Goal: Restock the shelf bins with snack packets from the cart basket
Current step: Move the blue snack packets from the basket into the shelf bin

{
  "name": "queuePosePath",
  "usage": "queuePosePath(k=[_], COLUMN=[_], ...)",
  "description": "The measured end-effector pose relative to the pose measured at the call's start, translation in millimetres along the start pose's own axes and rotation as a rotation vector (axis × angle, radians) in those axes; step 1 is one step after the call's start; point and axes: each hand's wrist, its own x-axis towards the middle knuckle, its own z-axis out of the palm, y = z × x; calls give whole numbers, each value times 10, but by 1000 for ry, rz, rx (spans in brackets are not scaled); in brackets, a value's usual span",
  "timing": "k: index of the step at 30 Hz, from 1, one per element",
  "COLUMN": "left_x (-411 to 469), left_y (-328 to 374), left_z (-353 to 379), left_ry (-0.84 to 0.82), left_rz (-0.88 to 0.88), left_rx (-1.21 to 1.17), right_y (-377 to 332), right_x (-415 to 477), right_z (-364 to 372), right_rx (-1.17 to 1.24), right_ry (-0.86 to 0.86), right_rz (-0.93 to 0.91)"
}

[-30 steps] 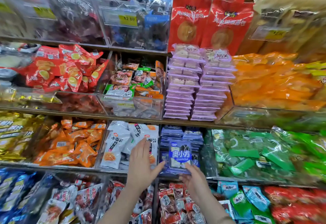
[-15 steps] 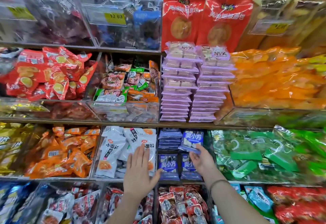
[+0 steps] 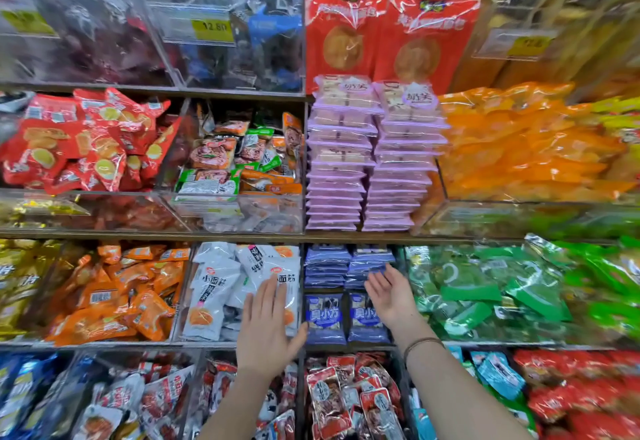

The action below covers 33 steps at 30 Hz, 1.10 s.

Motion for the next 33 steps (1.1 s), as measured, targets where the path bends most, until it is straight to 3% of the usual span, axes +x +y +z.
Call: queuePosePath(k=[6, 11, 14, 17, 19, 22, 24, 27, 33], left_x=[-93, -515, -1024, -1494, -1750, -2074, -2258, -2484, -2726], left_y=[137, 489, 768, 863, 833, 820, 832, 877, 900], left_z=[-130, -108, 87, 447, 650, 821, 900, 914, 823], left_ry=[94, 193, 1, -455, -652, -744, -789, -799, -850], left_rz=[-47, 18, 15, -19, -83, -166, -221, -358, -380], left_rx=[-47, -283, -505, -589, -562, -459, -523, -604, -624], right_y=[202, 425, 575, 740, 814, 886, 906, 954, 1116], right_x=[-476, -1021, -1244, -1363, -1465, -1619, -1730, -1903, -2292], right_z=[-454, -1094, -1579, -2162, -2547, -3037, -3312, -3662, -4150], right_rx=[-705, -1061, -1198, -1380, -1464, -1484, -1492, -1395, -635], right_ry=[-66, -136, -123, -117, -124, -144, -114, 60, 430], right_rz=[-141, -262, -224, -58, 90, 224, 290, 301, 271])
